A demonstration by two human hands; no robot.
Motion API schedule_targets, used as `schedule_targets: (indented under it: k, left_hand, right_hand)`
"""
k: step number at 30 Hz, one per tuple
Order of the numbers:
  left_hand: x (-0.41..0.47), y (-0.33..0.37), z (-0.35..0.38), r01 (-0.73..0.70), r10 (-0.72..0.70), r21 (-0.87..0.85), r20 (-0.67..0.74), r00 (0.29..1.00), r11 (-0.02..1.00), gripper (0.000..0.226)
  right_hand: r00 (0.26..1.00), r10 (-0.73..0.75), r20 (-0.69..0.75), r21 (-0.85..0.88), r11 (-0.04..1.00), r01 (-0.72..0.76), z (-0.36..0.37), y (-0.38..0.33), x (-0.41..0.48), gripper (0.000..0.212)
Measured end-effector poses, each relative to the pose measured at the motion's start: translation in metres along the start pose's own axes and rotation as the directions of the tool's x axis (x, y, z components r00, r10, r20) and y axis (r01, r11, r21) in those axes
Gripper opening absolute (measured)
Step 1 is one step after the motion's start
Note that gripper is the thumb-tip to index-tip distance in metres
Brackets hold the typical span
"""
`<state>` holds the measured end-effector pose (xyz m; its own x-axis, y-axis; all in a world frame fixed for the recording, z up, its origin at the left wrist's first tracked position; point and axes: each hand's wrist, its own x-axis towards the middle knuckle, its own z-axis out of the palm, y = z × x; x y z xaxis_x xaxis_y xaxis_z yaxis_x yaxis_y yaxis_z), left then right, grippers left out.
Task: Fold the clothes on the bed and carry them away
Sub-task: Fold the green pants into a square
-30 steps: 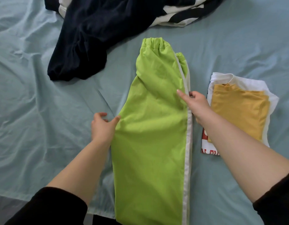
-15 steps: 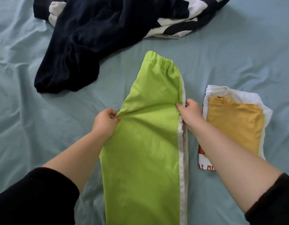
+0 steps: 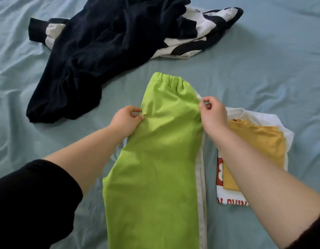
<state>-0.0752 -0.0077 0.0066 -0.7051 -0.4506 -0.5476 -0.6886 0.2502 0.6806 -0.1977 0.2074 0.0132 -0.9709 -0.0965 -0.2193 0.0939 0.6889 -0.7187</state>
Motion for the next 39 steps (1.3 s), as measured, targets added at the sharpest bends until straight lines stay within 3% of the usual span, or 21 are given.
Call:
schedule_targets:
  k: [3,5,6,9,11,12,14,17,18,20,22,24,25,27,29,32,34,36,39]
  left_hand:
    - [0.004,0.0,-0.003,0.07,-0.068,-0.1,0.018,0.997,0.993,0.043]
    - [0.009,0.003,-0.003,0.179,-0.164,-0.255,0.076,0.983,0.95,0.044]
    - [0.011,0.005,-0.002,0.198,-0.18,-0.249,0.094,0.979,0.948,0.043]
    - [0.018,0.007,0.005,0.135,-0.148,0.09,0.163,0.975,0.987,0.033]
    - [0.02,0.01,0.008,0.04,-0.124,0.372,0.205,0.971,0.928,0.025]
    - [0.02,0.013,0.007,0.029,-0.124,0.424,0.199,0.972,0.905,0.021]
    - [0.018,0.019,0.0,0.093,-0.154,0.365,0.143,0.978,0.926,0.018]
    - [0.018,0.037,-0.018,0.259,-0.259,0.01,0.066,0.964,0.966,0.019]
    - [0.018,0.048,-0.025,0.28,-0.273,-0.103,0.069,0.959,0.955,0.02]
    - [0.023,0.074,-0.039,0.235,-0.232,-0.247,0.043,0.972,0.94,0.018]
    - [0.032,0.105,-0.055,0.082,-0.106,-0.306,-0.06,0.993,0.948,0.013]
    - [0.043,0.135,-0.07,-0.121,0.09,-0.202,-0.157,0.983,0.972,0.017]
    - [0.047,0.146,-0.075,-0.201,0.183,-0.101,-0.167,0.969,0.974,0.028]
    - [0.053,0.153,-0.076,-0.296,0.307,0.103,-0.116,0.945,0.95,0.064]
    - [0.053,0.139,-0.063,-0.261,0.282,0.212,-0.078,0.956,0.942,0.088]
    - [0.035,0.073,-0.023,-0.208,0.227,0.516,0.026,0.974,0.831,0.097]
    - [0.009,0.011,0.01,-0.236,0.136,0.655,0.2,0.97,0.718,0.102]
    - [-0.022,-0.049,0.039,-0.316,0.075,0.749,0.338,0.938,0.582,0.11]
    - [-0.047,-0.088,0.063,-0.302,0.123,0.765,0.284,0.951,0.57,0.109]
  right_hand:
    - [0.953,0.245,0.18,-0.083,0.969,-0.233,-0.001,0.018,0.003,0.046]
    - [0.917,0.312,0.249,-0.077,0.95,-0.303,-0.004,0.012,0.011,0.051]
    - [0.888,0.342,0.306,-0.086,0.939,-0.332,-0.004,0.009,0.016,0.047]
    - [0.715,0.484,0.504,-0.255,0.874,-0.413,0.0,-0.001,0.02,0.033]
    - [0.62,0.553,0.557,-0.296,0.83,-0.473,0.005,-0.008,0.016,0.035]
    - [0.609,0.561,0.561,-0.268,0.819,-0.508,0.007,-0.011,0.012,0.037]
    - [0.664,0.524,0.533,-0.126,0.825,-0.551,0.011,-0.015,0.007,0.035]
    - [0.812,0.378,0.445,0.084,0.885,-0.458,0.012,-0.029,0.003,0.008]
    - [0.852,0.33,0.407,0.131,0.902,-0.412,0.01,-0.04,0.006,0.008]
    - [0.912,0.244,0.33,0.229,0.917,-0.328,0.004,-0.065,0.02,0.02]
    - [0.968,0.144,0.204,0.297,0.934,-0.201,-0.009,-0.097,0.039,0.022]
    - [0.996,0.015,0.086,0.293,0.955,-0.04,-0.022,-0.13,0.059,0.013]
    - [0.995,-0.04,0.097,0.306,0.952,0.009,-0.027,-0.142,0.069,0.013]
    - [0.977,-0.124,0.174,0.234,0.969,0.081,-0.026,-0.15,0.085,0.057]
    - [0.961,-0.19,0.203,-0.018,0.98,0.198,-0.018,-0.136,0.08,0.073]
    - [0.898,-0.182,0.4,-0.432,0.826,0.361,0.016,-0.074,0.035,0.07]
    - [0.803,-0.099,0.587,-0.536,0.696,0.478,0.039,-0.018,-0.016,0.073]
    - [0.745,-0.048,0.665,-0.61,0.541,0.579,0.057,0.033,-0.063,0.077]
    - [0.814,-0.109,0.571,-0.671,0.509,0.539,0.069,0.066,-0.093,0.073]
